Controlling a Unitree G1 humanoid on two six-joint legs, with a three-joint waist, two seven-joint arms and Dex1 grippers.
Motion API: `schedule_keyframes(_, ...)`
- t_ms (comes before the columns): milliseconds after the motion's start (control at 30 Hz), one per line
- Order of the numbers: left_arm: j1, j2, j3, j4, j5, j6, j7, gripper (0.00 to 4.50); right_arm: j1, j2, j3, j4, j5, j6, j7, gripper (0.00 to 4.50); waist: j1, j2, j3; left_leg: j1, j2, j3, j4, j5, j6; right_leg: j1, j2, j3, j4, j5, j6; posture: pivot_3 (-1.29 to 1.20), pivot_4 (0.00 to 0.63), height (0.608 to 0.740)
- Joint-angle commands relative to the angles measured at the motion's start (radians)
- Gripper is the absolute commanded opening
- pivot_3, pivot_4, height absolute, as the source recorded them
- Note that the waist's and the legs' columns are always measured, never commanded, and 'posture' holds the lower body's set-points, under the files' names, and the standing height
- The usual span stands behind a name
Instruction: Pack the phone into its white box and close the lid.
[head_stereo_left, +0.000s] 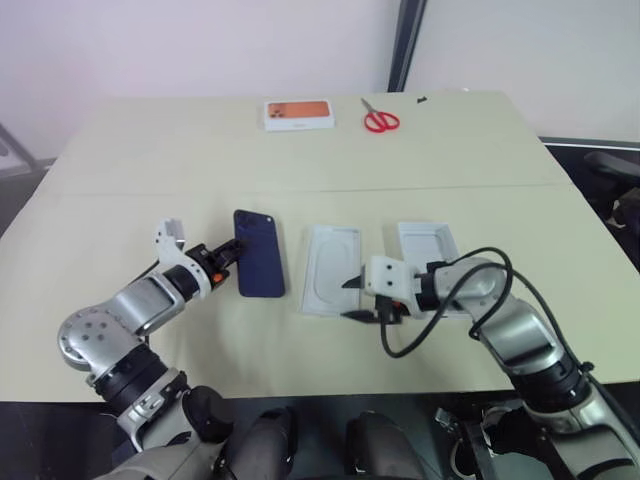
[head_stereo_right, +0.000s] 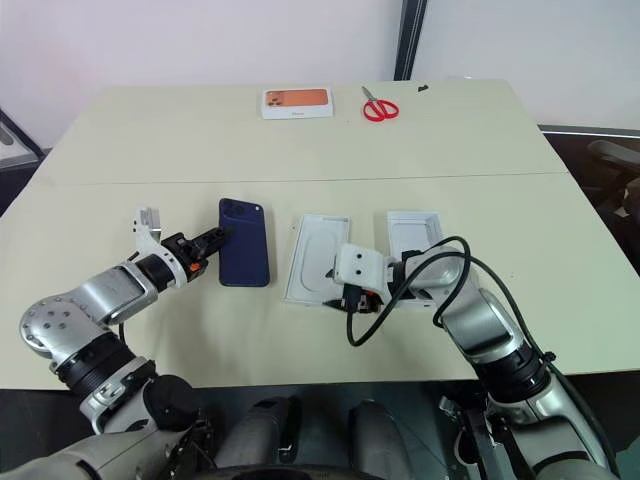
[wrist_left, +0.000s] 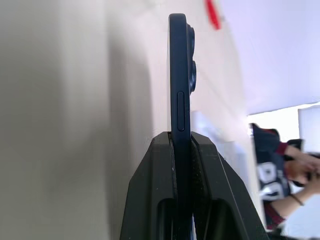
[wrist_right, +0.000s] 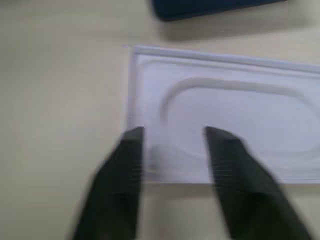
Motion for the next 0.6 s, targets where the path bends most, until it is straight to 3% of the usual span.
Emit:
schedule_keyframes(33,-0.037,-0.019,0.0,-0.018,-0.093,0.008,0.037,0.0,0.001,0.004,-0.025,-0.052,0.039,0.014,-0.038,3.31,0.001,0.0,0.0,-0.001,0.0,0.0,0.001,0.0,0.0,0.0,0.0,0.0,0.0,0.0,0.0,0.0,0.15,0.74)
schedule_keyframes(267,-0.052,-0.131,-0.09,-0.031,-0.164,0.008,0.139,0.0,0.015,-0.049,-0.146,-0.046,0.122,0.057,-0.081,3.31,0.014,-0.001,0.001,-0.003,0.0,0.0,0.003,0.0,0.0,-0.001,0.0,0.0,0.0,0.0,0.0,0.0,0.15,0.74)
schedule_keyframes(367,-0.053,-0.177,-0.14,-0.021,-0.142,0.003,0.157,0.0,0.028,-0.107,-0.198,0.005,0.132,0.036,-0.084,2.46,0.025,-0.001,0.001,-0.003,0.0,0.0,0.004,0.0,0.0,-0.001,0.0,0.0,0.0,0.0,0.0,0.0,0.15,0.74)
schedule_keyframes(533,-0.046,-0.215,-0.242,0.019,-0.101,-0.021,0.164,0.0,0.034,-0.148,-0.229,0.053,0.13,0.004,-0.114,0.04,0.022,-0.002,0.001,-0.003,0.0,0.001,0.005,0.0,0.001,-0.001,0.0,0.0,0.0,0.0,0.0,0.0,0.15,0.74)
schedule_keyframes(600,-0.045,-0.221,-0.282,0.044,-0.08,-0.035,0.161,0.0,0.035,-0.156,-0.231,0.067,0.125,-0.009,-0.124,0.04,0.023,-0.002,0.001,-0.003,0.0,0.001,0.005,0.0,0.001,-0.001,0.001,0.0,0.0,0.0,0.0,0.0,0.15,0.74)
